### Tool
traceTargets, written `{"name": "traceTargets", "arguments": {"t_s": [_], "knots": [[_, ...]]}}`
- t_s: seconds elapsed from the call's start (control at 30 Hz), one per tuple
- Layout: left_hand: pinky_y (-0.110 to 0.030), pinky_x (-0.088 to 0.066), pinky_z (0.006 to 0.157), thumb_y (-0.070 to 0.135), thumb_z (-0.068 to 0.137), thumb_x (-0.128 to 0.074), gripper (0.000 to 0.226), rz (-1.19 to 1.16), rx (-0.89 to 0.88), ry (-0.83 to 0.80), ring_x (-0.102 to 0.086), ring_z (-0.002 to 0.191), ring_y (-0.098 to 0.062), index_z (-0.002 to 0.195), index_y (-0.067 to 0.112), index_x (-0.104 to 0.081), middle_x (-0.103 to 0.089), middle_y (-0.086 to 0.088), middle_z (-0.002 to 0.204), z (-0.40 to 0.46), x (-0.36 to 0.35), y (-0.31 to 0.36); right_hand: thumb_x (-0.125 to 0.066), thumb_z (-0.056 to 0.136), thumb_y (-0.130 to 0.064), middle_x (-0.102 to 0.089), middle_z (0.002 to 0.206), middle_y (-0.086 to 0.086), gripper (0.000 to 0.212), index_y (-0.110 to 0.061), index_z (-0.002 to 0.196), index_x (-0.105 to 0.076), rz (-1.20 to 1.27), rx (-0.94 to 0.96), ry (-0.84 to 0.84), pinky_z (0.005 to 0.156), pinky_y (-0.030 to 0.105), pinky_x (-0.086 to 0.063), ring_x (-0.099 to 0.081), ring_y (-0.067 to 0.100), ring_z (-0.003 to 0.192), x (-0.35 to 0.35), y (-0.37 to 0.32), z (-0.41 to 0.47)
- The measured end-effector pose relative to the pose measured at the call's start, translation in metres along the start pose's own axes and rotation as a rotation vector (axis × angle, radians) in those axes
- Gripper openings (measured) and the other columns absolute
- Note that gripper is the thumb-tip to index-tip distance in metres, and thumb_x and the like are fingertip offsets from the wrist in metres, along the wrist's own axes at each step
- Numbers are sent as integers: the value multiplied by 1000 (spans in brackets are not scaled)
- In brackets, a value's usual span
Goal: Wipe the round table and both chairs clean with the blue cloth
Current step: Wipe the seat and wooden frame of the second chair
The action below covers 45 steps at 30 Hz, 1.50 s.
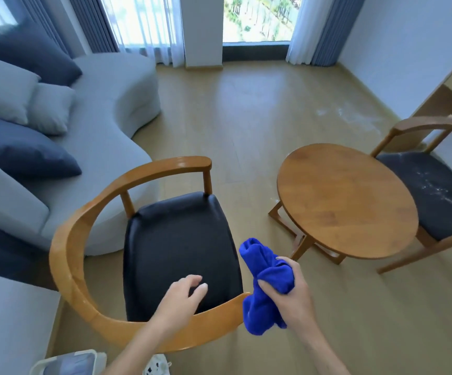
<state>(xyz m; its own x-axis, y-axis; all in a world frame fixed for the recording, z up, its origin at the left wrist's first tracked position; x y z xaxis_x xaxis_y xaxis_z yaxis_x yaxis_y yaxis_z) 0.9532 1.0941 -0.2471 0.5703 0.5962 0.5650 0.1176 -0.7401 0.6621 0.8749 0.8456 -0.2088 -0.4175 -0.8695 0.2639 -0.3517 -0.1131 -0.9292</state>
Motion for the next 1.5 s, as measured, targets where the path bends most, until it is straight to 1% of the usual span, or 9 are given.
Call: {"name": "traceTargets", "arguments": {"t_s": [0.17, 0.27, 0.43, 0.53, 0.67, 0.83, 0.93, 1.07, 1.5], "knots": [[-13, -50, 79, 53, 91, -54, 28, -453, -259, -193, -63, 102, 2, 114, 38, -59, -68, 19, 109, -31, 1, 169, -77, 75, -16, -66, 108, -6, 42, -19, 112, -58, 299, 153, -61, 77, 23, -54, -64, 13, 100, 32, -106, -22], [-30, -54, 87, 45, 87, -63, 30, -505, -317, -137, -65, 101, -5, 114, 33, -59, -69, 14, 108, -35, 28, 225, -65, 78, -31, -65, 114, 4, 39, -14, 112, -59, 458, 161, -52, 82, 25, -54, -63, 18, 105, 69, -147, -26], [-26, -54, 78, 28, 87, -66, 19, -491, -506, -120, -66, 92, -4, 103, 37, -60, -70, 18, 97, -32, 64, 322, -49, 94, -40, -73, 100, -4, 35, -14, 94, -72, 694, 72, -56, 74, 19, -54, -69, 9, 92, 124, -193, -20], [-26, -51, 68, 33, 81, -63, 11, -313, -695, -95, -63, 75, -7, 90, 28, -59, -67, 9, 84, -40, 79, 391, -40, 103, -23, -73, 83, -12, 43, -20, 77, -74, 528, 101, 168, 71, 15, -51, -68, -1, 75, 178, -200, -15], [-28, -46, 69, 35, 75, -57, 11, -54, -935, -198, -59, 72, -10, 84, 30, -56, -64, 8, 78, -66, 67, 475, -54, 89, -11, -71, 105, 1, 28, -19, 115, -62, 342, 177, 366, 85, 34, -53, -65, 18, 103, 248, -215, -26], [-11, -38, 61, 21, 89, -59, 20, 266, -1237, -321, -57, 69, 1, 82, 38, -54, -61, 22, 75, -111, 19, 552, -67, 77, -41, -59, 125, -12, 57, -37, 130, -46, -43, 392, 289, 94, 25, -48, -55, 6, 117, 281, -298, -48], [-14, -41, 66, 29, 90, -59, 13, 404, -1365, -351, -57, 72, -2, 86, 40, -55, -62, 15, 77, -135, -9, 578, -71, 81, -39, -64, 109, -8, 38, -33, 115, -55, -364, 367, 310, 89, 34, -53, -60, 8, 102, 302, -319, -55], [-11, -39, 61, 43, 83, -65, 11, 438, -1407, -282, -56, 76, 5, 87, 40, -55, -61, 16, 77, -138, -17, 601, -70, 86, -27, -66, 80, -11, 10, -34, 87, -62, -446, 452, 456, 71, 29, -52, -62, 4, 78, 350, -335, -80], [-30, -45, 61, 25, 81, -69, 9, 154, -1376, -310, -58, 68, -13, 79, 28, -61, -64, 6, 72, -138, -42, 646, -69, 87, -26, -64, 100, -5, 16, -23, 102, -68, -534, 366, 644, 72, 19, -44, -58, 12, 87, 465, -308, -128]]}}
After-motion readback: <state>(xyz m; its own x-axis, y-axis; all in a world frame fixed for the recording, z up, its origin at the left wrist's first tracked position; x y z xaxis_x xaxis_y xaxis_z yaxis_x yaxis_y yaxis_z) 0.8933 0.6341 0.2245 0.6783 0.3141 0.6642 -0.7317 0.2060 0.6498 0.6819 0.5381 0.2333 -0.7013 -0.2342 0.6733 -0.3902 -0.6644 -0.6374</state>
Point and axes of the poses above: each hand's wrist, its own z-axis towards the middle knuckle, its own x-axis out of the back of the hand, y = z × x, the point moved 10 cm from there along z, towards the middle knuckle
